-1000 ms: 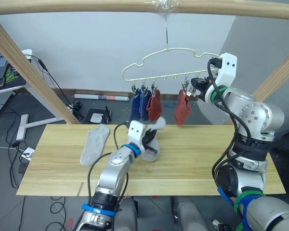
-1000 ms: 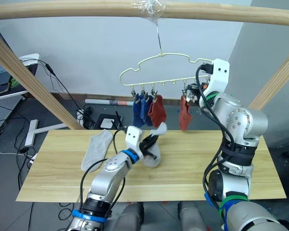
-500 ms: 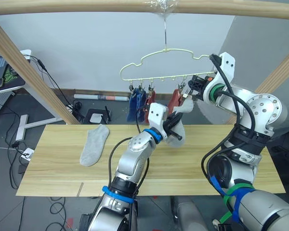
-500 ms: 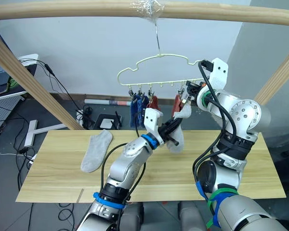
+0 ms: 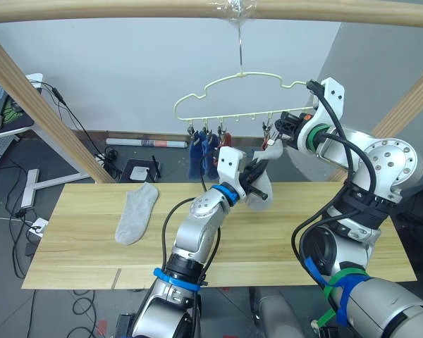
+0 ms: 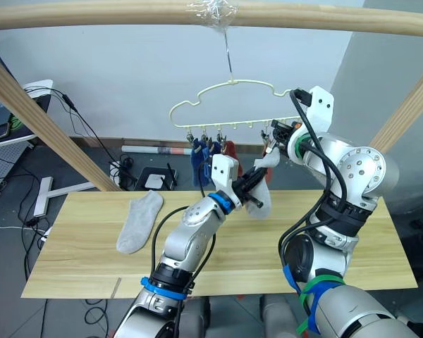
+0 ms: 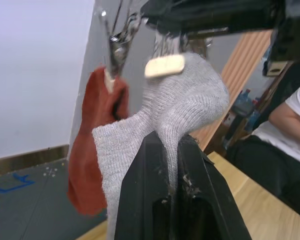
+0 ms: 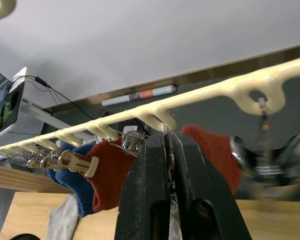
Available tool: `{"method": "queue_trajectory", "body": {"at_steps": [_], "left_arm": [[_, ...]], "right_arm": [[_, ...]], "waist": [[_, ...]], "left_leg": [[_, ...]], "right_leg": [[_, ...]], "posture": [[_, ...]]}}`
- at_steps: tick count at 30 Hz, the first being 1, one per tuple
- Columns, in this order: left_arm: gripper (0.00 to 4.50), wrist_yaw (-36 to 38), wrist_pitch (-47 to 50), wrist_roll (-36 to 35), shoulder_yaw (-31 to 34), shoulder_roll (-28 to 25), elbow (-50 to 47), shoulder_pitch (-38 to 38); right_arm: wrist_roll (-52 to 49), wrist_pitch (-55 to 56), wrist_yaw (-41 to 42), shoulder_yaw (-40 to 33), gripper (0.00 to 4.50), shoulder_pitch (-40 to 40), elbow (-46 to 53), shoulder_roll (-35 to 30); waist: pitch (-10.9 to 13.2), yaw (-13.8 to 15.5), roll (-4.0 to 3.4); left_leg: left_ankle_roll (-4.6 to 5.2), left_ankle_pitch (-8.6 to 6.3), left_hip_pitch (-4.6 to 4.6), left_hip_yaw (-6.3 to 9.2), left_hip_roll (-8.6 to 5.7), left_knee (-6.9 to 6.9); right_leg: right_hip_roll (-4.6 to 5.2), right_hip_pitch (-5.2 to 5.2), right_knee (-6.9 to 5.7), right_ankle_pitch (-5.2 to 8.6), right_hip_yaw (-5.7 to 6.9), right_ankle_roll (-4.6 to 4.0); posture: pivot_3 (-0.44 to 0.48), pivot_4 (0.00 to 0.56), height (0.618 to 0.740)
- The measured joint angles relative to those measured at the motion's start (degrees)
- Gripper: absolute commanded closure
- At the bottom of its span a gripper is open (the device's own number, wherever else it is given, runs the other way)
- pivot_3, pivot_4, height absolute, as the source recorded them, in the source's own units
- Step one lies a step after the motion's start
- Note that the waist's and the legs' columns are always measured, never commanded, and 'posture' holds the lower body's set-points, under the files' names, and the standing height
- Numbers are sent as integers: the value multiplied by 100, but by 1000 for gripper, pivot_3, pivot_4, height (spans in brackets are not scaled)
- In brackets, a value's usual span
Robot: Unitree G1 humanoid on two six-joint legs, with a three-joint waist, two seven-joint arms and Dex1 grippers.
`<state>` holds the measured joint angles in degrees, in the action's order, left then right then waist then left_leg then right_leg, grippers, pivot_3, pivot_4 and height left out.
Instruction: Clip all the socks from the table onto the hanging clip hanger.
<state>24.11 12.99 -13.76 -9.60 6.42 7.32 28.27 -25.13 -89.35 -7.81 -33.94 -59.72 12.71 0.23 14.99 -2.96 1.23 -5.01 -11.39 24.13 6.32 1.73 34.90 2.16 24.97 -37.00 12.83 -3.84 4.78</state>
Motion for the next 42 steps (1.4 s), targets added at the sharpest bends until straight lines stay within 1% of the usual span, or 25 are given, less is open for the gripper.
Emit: {"method": "queue_trajectory", "body": {"at_steps": [3,8,13,18,22,27,28,31,33,34,37,39,42], "left_arm": [[4500,-5,0,0,29,2,4,0],[4500,20,13,-19,42,14,3,1],[4500,47,106,-104,31,38,-9,7],[4500,153,602,-316,-17,76,-182,112],[4500,149,1021,-572,-9,251,-378,258],[4500,-79,1488,-975,207,325,-407,306],[4500,-132,1564,-1073,308,326,-350,307],[4500,-295,1756,-1323,603,325,-97,309],[3939,-348,1803,-1460,690,325,36,312],[3751,-346,1812,-1529,730,325,87,316],[2760,-319,1773,-1536,759,318,275,320],[2163,-288,1760,-1532,734,318,297,323],[1150,-220,1764,-1541,726,314,310,327]], "right_arm": [[61,-19,4,-27,3622,1,4,0],[135,-46,71,-131,1750,17,-21,-23],[101,193,430,34,15,181,-58,-380],[-350,440,1162,87,15,202,-56,-771],[-657,509,1608,166,15,296,11,-1147],[-764,634,1775,318,15,766,242,-1464],[-767,634,1772,331,15,891,361,-1474],[-768,633,1732,333,15,1201,635,-1455],[-766,671,1688,358,0,1286,797,-1430],[-758,789,1709,477,0,1408,900,-1492],[-685,1248,1913,1101,0,1920,1138,-1928],[-663,1417,1926,1249,0,2070,1186,-1933],[-654,1607,1911,1333,0,2236,1286,-1921]], "waist": [[0,-3,0],[0,-37,0],[0,-62,-1],[2,-94,-3],[2,-119,-3],[2,-181,-4],[2,-184,-4],[2,-202,-4],[2,-211,-4],[2,-211,-4],[2,-215,-4],[2,-212,-4],[2,-211,-4]], "left_leg": [[0,0,0,0,0,0],[0,0,0,0,0,0],[0,0,3,-1,0,-1],[0,0,7,-2,0,0],[0,0,9,-2,0,0],[0,0,7,-3,0,0],[0,0,6,-3,0,0],[0,0,7,-6,0,3],[0,0,5,-7,0,3],[0,0,5,-6,0,3],[-1,0,8,-8,-2,2],[-1,0,8,-9,-2,2],[-1,0,4,-8,-1,2]], "right_leg": [[0,0,0,0,0,0],[0,3,-1,0,-1,1],[0,6,-1,1,-2,2],[0,9,-2,3,-2,6],[0,9,0,3,-2,7],[-1,10,-2,7,-4,13],[-1,10,-2,9,-4,17],[-1,11,-3,10,-8,21],[-1,11,-3,10,-8,21],[-2,11,-3,10,-7,21],[-1,11,2,10,-9,22],[-1,11,2,10,-11,23],[-2,11,0,10,-10,23]], "posture": [[-76,243,740],[-75,243,740],[-72,244,740],[-77,243,740],[-84,242,740],[-94,241,740],[-107,242,740],[-107,242,740],[-120,240,740],[-120,240,740],[-120,240,740],[-120,240,740],[-115,242,740]]}}
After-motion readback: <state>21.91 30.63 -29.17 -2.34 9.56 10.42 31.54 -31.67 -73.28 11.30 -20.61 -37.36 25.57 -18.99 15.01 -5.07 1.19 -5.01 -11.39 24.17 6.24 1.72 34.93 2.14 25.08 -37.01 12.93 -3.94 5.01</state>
